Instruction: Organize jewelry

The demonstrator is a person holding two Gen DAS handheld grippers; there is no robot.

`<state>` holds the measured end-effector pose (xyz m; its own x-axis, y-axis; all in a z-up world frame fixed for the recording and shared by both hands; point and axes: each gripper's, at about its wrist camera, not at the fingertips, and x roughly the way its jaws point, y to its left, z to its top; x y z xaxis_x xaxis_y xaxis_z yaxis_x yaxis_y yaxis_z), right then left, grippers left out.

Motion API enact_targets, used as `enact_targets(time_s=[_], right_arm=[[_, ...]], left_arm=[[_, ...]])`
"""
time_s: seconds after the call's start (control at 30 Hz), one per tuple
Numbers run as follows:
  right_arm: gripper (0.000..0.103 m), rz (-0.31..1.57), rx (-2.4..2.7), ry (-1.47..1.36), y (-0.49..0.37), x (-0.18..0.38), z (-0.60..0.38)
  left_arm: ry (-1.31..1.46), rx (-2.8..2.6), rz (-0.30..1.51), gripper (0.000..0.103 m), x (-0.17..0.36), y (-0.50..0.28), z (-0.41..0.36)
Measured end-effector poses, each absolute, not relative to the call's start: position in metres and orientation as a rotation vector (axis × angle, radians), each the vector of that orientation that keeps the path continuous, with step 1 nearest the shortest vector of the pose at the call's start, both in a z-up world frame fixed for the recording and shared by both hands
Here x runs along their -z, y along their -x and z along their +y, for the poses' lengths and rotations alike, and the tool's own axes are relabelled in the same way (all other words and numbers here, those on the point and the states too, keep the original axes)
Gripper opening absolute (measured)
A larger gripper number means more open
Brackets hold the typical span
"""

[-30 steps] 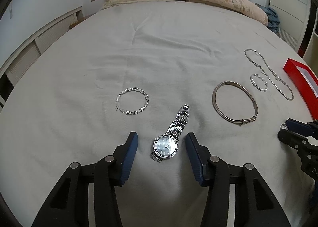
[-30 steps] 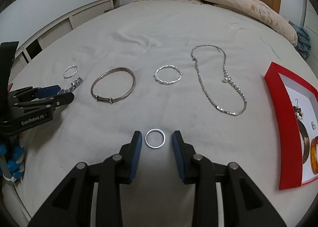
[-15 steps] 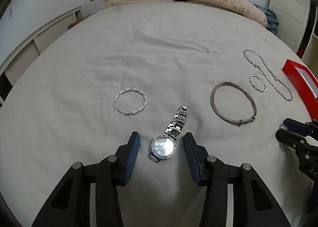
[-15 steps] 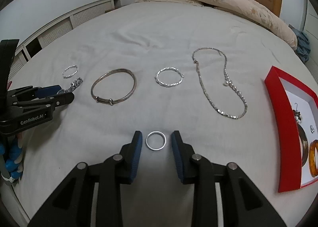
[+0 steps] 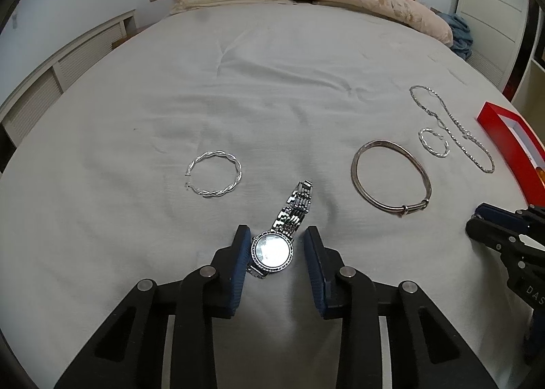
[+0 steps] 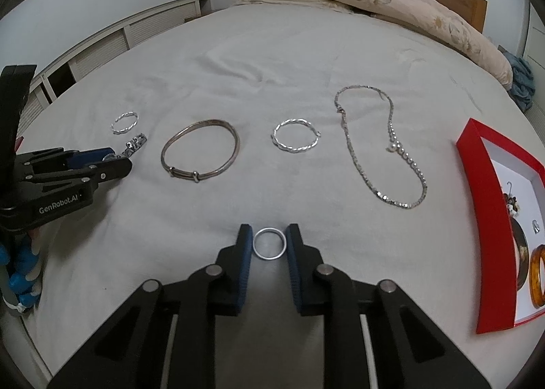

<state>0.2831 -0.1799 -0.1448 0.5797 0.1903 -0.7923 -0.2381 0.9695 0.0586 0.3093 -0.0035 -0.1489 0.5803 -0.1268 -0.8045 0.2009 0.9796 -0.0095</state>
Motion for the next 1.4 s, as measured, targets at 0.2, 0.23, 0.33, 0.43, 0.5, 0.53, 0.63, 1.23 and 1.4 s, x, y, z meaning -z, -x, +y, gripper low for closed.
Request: enact_targets(time_s=[0.2, 0.23, 0.33, 0.43, 0.5, 0.53, 0.63, 1.23, 1.4], right_arm=[[0.019, 0.917, -0.259, 0.048, -0.284, 0.144, -0.182], [0.019, 0.916, -0.26, 0.046, -0.284, 0.143, -0.182], [0.019, 0.915, -0.264, 0.039, -0.284, 0.142, -0.184], [0.019, 0.913, -0.267, 0.032, -0.283, 0.141, -0.185], [0.019, 0.911, -0.268, 0.027, -0.282, 0.139, -0.186], [0.019, 0.91, -0.268, 0.026, -0.281, 0.138, -0.186], [0.019, 0.907, -0.27, 0.02, -0.278, 0.134, -0.187], [0.019, 0.842, -0.29, -0.021, -0.235, 0.077, -0.19], [0.019, 0.82, -0.286, -0.026, -0.211, 0.054, -0.193]], left_arm=[[-0.086, 0.201, 0.932, 0.024, 0.149, -0.309, -0.005], [-0.088, 0.199, 0.931, 0.024, 0.148, -0.309, -0.006], [-0.082, 0.198, 0.93, 0.024, 0.148, -0.308, -0.007], [-0.082, 0.193, 0.929, 0.024, 0.147, -0.307, -0.007], [-0.082, 0.191, 0.931, 0.023, 0.146, -0.307, -0.009], [-0.079, 0.191, 0.932, 0.023, 0.145, -0.306, -0.009], [-0.078, 0.193, 0.937, 0.023, 0.142, -0.304, -0.01], [-0.08, 0.2, 0.89, 0.023, 0.086, -0.258, -0.013], [-0.097, 0.208, 0.861, 0.023, 0.061, -0.232, -0.018]])
